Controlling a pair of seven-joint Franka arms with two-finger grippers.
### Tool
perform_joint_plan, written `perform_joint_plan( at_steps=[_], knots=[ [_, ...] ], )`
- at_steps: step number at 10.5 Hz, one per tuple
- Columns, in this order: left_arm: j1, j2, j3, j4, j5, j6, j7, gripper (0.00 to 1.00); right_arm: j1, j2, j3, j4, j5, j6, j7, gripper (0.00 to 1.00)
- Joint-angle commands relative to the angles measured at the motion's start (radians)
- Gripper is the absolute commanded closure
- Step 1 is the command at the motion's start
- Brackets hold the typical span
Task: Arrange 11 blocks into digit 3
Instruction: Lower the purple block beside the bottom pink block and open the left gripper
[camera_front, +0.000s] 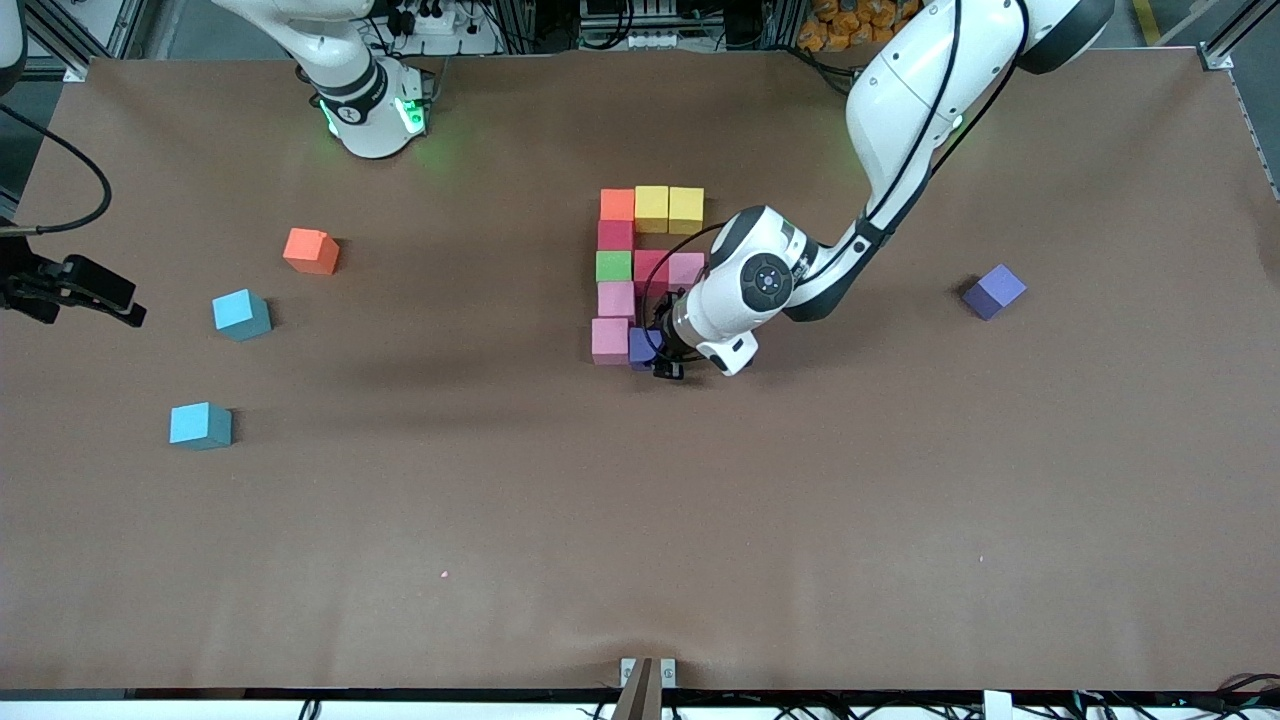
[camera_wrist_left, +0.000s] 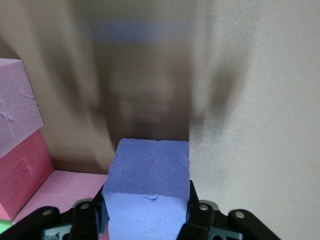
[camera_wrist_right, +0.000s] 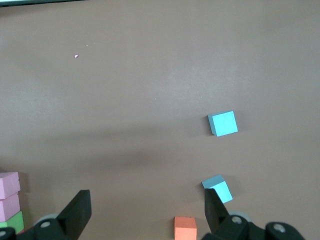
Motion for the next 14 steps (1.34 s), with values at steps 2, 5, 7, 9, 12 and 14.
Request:
perform_joint_plan(
  at_steps=[2,5,7,9,12,14],
  knots=[
    [-0.014,0.002,0.009,0.006,-0.011,0.017,-0.008,0.00,-0.008,0.006,0.002,0.018,0.019,-0.013,0.005,0.00],
    [0.000,-0.021,0.006,0.004,-0.009,0.008,0.002,0.00,-0.008,0.006,0.002,0.018,0.019,-0.010,0.005,0.00],
    [0.010,-0.060,0.004,0.003,-0.011,-0.037,0.001,0.00,-0.008,0.006,0.002,0.018,0.019,-0.011,0.005,0.00],
    [0.049,-0.106,0.004,0.000,-0.009,-0.096,0.038,0.00,-0.008,0.006,0.002,0.020,0.016,-0.010,0.005,0.00],
    [0.128,-0.209,0.007,-0.047,-0.009,-0.227,0.304,0.00,-0.008,0.006,0.002,0.025,0.013,-0.007,0.002,0.00],
    [0.194,-0.260,0.025,-0.081,-0.009,-0.317,0.534,0.00,-0.008,0.006,0.002,0.026,0.003,-0.005,-0.008,0.00]
  ],
)
